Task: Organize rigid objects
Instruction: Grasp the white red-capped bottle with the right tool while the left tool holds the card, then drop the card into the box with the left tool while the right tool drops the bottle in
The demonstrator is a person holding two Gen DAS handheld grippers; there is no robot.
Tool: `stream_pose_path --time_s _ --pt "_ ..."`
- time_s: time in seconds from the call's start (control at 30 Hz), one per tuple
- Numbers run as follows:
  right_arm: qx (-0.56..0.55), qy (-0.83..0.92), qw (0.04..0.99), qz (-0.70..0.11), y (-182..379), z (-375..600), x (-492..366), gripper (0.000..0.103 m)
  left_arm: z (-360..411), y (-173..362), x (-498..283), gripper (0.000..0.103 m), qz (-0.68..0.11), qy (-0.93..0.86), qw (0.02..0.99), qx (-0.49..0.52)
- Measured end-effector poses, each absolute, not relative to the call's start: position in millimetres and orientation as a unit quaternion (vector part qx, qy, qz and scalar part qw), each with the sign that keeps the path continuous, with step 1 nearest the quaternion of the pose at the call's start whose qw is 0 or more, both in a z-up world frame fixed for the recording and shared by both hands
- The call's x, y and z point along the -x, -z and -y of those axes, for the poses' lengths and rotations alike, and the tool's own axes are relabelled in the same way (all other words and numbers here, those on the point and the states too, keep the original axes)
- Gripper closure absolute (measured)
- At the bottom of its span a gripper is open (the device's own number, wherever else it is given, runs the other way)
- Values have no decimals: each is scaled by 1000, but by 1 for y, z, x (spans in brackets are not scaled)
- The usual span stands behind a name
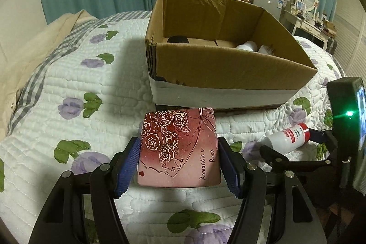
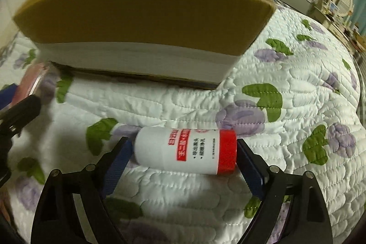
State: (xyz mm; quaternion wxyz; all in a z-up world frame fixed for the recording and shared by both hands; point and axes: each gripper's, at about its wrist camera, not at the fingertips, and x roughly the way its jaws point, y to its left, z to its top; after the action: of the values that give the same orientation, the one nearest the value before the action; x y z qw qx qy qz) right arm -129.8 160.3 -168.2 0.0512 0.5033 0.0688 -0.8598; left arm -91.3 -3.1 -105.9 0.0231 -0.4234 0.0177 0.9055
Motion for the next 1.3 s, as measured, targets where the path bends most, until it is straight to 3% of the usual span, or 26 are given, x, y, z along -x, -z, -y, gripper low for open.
stream_pose_path --time_s 0.1,0.27,0.5,0.8,1.03,1.3 --pt "-497 864 49 -64 165 -163 130 22 1 104 89 36 -21 -906 24 421" --pt "-460 884 61 -60 138 -169 114 22 -3 88 75 36 -25 -913 29 407" --pt "-388 917 83 -43 56 -186 89 22 -10 42 61 36 -22 -929 44 368" --pt "-312 943 105 -43 -23 -191 121 22 -26 -15 101 36 -34 -947 56 313" --pt "-294 947 121 -40 -34 -181 175 22 -39 -2 170 36 -55 -943 49 326" --pt "-323 937 131 -19 8 -178 223 22 -46 47 219 36 -64 -927 40 367"
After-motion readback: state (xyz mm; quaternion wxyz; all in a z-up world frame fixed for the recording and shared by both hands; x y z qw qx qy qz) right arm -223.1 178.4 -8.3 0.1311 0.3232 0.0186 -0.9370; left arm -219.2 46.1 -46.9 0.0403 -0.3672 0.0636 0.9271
